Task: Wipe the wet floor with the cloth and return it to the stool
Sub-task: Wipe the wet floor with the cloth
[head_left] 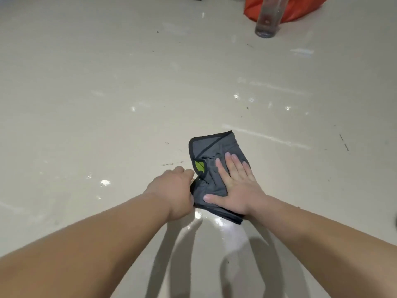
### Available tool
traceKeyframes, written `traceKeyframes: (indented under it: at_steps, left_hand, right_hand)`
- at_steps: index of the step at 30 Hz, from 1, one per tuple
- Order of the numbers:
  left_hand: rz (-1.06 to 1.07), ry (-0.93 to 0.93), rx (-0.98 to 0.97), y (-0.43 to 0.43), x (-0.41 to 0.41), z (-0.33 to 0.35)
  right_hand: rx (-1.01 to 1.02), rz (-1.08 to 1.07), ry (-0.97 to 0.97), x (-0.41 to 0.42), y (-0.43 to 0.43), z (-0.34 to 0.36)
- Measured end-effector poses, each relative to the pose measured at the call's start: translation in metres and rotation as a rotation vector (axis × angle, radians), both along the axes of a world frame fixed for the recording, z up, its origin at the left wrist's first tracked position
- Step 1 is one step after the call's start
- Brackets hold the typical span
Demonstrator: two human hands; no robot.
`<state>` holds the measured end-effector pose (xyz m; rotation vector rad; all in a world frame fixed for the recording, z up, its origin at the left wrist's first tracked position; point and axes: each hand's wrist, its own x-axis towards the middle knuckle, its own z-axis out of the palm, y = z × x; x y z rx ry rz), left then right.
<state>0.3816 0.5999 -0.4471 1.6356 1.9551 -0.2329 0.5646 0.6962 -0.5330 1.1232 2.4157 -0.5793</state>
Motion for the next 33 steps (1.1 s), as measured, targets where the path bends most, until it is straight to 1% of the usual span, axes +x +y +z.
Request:
traceKeyframes:
  at_steps: [2,6,9,13,17,22,24,27,29,31,33]
  left_hand:
    - [0.063,-0.062,0.067,0.002,0.034,-0.018]
    - [-0.052,-0.178,0.093,-0.004,0.091,-0.037]
    - [-0.105,-0.200,0.043,0.004,0.120,-0.032]
    - [-0.143,-0.252,0.087,0.013,0.138,-0.023]
    - [-0.262,-0.258,0.072,0.002,0.126,-0.036]
    - [-0.430,-0.184,0.176,-0.008,0.091,-0.058]
    - [-0.466,-0.177,0.210,-0.011,0.082,-0.059]
    - [-0.495,-0.167,0.240,-0.011,0.075,-0.059]
    - [-0.509,-0.163,0.246,-0.011,0.070,-0.058]
    - [-0.525,-0.152,0.263,-0.012,0.063,-0.055]
    - [-0.523,-0.134,0.266,-0.012,0.057,-0.051]
  right_hand:
    - [0.023,-0.079,0.005,0.024,0.010,-0.001]
    - [0.040,-0.271,-0.026,0.085,0.029,-0.001]
    - [0.077,-0.486,-0.046,0.132,0.035,-0.001]
    - [0.149,-0.697,-0.041,0.165,0.003,-0.006]
    - [0.169,-0.783,-0.017,0.170,-0.053,-0.010]
    - [0.230,-0.761,0.020,0.153,-0.146,-0.018]
    - [0.219,-0.668,-0.009,0.140,-0.183,-0.019]
    - [0.177,-0.434,0.013,0.118,-0.217,-0.020]
    - [0.138,-0.281,0.044,0.103,-0.217,-0.016]
    - [0.084,-0.137,0.075,0.093,-0.195,-0.010]
    - [-0.019,-0.036,0.035,0.083,-0.163,-0.002]
